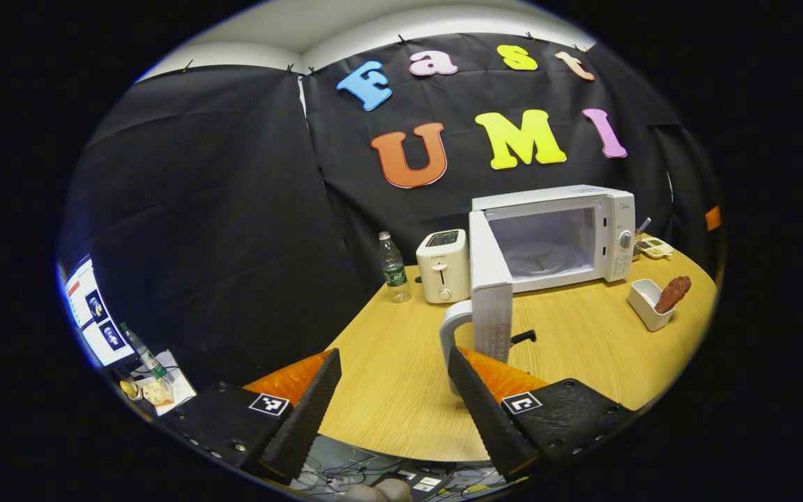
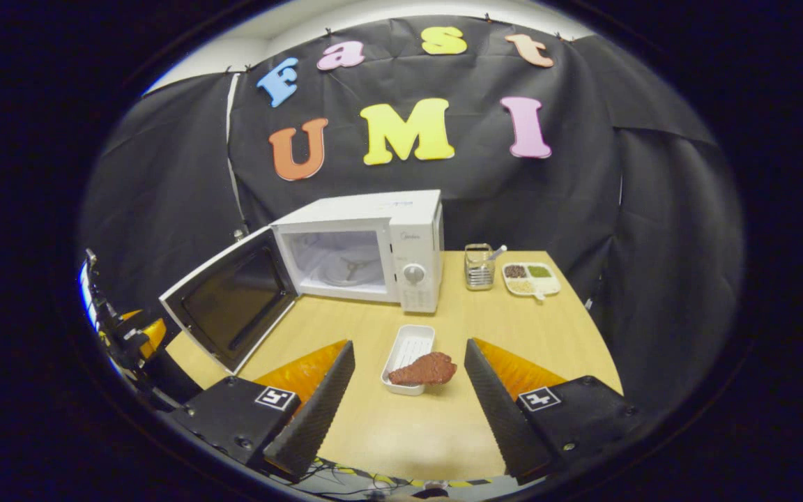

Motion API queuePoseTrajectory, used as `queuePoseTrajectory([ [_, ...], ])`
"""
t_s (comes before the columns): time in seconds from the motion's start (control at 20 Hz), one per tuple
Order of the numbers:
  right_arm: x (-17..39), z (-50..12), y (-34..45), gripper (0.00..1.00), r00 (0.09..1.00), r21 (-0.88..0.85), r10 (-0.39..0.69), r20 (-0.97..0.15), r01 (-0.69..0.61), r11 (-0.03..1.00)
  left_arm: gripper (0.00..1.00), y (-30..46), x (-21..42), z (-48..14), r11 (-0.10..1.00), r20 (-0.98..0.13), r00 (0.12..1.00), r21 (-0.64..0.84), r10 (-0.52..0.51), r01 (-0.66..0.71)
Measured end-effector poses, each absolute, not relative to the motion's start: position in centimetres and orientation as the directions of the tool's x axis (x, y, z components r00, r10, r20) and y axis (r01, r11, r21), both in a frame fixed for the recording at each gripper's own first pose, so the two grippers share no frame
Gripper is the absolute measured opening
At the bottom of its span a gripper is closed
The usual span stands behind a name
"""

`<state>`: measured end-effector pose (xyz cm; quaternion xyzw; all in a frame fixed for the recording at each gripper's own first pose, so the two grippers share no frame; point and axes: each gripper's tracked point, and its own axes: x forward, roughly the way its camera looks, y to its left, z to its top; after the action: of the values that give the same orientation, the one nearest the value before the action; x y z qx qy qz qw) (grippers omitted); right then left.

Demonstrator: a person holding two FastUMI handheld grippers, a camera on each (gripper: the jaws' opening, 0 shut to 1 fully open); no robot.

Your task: Open the microwave oven with the left hand, put the food in, and close the microwave oven.

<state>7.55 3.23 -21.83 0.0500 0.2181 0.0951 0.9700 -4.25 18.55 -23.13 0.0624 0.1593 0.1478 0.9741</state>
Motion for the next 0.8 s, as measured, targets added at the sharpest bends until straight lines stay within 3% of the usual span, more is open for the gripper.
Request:
queuePoseTrajectory([
  [0.05, 8.8, -23.5, 3.1, 0.96, 0.866, 0.154, 0.234, -0.442, -0.183, 0.971, 0.95, 17.8, -4.6, -22.7, 0.951, -0.293, 0.907, 0.162, 0.302, -0.264],
  [0.15, 11.1, -26.7, 2.7, 0.98, 0.811, 0.205, 0.296, -0.505, -0.22, 0.954, 0.95, 16.1, -4.6, -21.3, 0.956, -0.279, 0.917, 0.154, 0.286, -0.251],
  [0.2, 12.3, -28.2, 1.9, 0.84, 0.79, 0.225, 0.302, -0.533, -0.211, 0.951, 0.94, 15.2, -4.3, -20.8, 0.959, -0.279, 0.919, 0.145, 0.277, -0.245],
  [0.25, 13.4, -29.4, 1.2, 0.93, 0.761, 0.253, 0.317, -0.566, -0.205, 0.945, 0.95, 14.3, -4.0, -20.4, 0.961, -0.28, 0.921, 0.137, 0.271, -0.241],
  [0.3, 14.3, -30.9, 1.0, 0.77, 0.73, 0.299, 0.343, -0.591, -0.197, 0.934, 0.95, 13.4, -3.5, -19.7, 0.961, -0.276, 0.922, 0.131, 0.27, -0.242],
  [0.35, 15.1, -32.1, 1.2, 0.85, 0.695, 0.352, 0.376, -0.613, -0.187, 0.917, 0.95, 12.6, -2.9, -18.8, 0.962, -0.272, 0.924, 0.122, 0.269, -0.245],
  [0.4, 15.8, -33.0, 1.2, 0.65, 0.662, 0.41, 0.411, -0.627, -0.169, 0.897, 0.95, 11.9, -2.3, -18.1, 0.962, -0.269, 0.924, 0.112, 0.271, -0.249],
  [0.45, 16.4, -33.6, 1.2, 0.6, 0.632, 0.464, 0.445, -0.635, -0.149, 0.873, 0.95, 11.3, -1.4, -17.4, 0.961, -0.266, 0.924, 0.102, 0.275, -0.256],
  [0.5, 16.7, -34.5, 1.3, 0.47, 0.602, 0.502, 0.471, -0.645, -0.13, 0.855, 0.95, 10.8, -0.9, -16.7, 0.959, -0.262, 0.923, 0.096, 0.283, -0.266],
  [0.55, 17.0, -34.9, 1.6, 0.54, 0.57, 0.544, 0.505, -0.648, -0.117, 0.831, 0.95, 10.4, -0.2, -16.0, 0.956, -0.258, 0.921, 0.093, 0.294, -0.279],
  [0.6, 17.3, -35.1, 2.1, 0.29, 0.542, 0.592, 0.549, -0.637, -0.113, 0.798, 0.95, 10.0, 0.6, -15.5, 0.951, -0.252, 0.917, 0.098, 0.309, -0.294],
  [0.8, 17.7, -34.8, 2.3, 0.17, 0.469, 0.715, 0.649, -0.598, -0.053, 0.697, 0.95, 8.4, 2.5, -14.1, 0.937, -0.255, 0.902, 0.106, 0.348, -0.332],
])
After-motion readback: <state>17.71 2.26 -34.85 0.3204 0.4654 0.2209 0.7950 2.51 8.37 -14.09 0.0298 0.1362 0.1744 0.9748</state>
